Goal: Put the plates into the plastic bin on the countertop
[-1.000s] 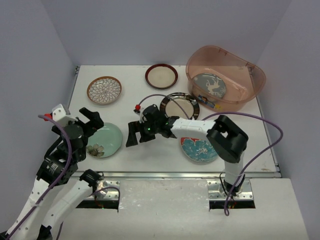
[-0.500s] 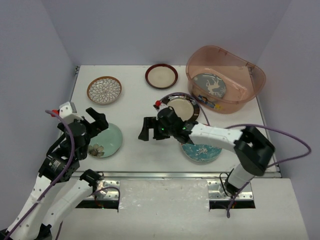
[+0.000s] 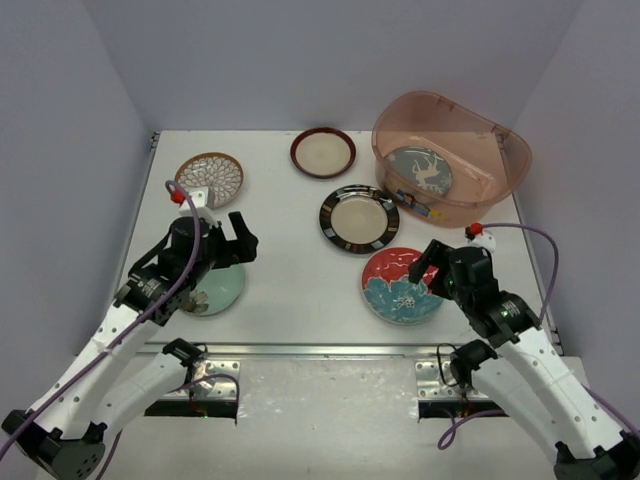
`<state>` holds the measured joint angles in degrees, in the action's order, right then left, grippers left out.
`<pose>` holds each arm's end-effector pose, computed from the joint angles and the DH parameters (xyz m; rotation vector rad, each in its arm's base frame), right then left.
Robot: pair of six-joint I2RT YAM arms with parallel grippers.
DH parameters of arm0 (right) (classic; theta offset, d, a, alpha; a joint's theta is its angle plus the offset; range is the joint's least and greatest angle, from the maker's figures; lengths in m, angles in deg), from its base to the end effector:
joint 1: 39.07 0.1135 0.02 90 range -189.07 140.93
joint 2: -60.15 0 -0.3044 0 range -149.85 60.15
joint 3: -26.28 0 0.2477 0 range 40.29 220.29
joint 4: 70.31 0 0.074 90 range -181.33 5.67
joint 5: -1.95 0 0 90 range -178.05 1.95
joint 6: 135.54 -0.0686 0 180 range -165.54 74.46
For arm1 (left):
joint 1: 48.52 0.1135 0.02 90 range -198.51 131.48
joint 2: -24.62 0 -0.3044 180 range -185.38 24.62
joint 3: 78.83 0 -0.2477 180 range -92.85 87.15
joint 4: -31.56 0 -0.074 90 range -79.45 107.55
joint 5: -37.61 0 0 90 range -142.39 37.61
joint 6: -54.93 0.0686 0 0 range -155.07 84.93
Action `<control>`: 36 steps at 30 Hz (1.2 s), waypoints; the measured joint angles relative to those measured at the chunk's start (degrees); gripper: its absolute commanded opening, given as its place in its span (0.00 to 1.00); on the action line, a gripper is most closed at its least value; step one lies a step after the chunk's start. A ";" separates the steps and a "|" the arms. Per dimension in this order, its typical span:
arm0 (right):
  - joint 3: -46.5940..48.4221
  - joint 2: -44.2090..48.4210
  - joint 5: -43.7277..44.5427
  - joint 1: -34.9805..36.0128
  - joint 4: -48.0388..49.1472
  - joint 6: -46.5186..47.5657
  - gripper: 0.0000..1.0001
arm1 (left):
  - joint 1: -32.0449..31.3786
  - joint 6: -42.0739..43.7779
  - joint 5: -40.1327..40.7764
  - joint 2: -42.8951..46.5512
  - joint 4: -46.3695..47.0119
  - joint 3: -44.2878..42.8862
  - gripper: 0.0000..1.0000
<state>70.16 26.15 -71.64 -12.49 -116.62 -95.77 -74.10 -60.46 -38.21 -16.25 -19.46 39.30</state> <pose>0.1197 0.0382 0.2432 0.6092 2.1262 0.4425 0.1360 -0.0465 0.3312 -0.1462 2.0845 -0.2835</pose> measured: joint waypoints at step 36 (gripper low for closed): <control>-10.97 -41.93 -42.34 -18.19 35.08 14.02 0.42 | -5.27 -0.59 0.53 18.03 2.48 2.94 1.00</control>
<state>59.19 -15.77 -113.98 -30.68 -81.54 -81.74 -79.37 -61.05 -37.68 1.78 -16.98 42.25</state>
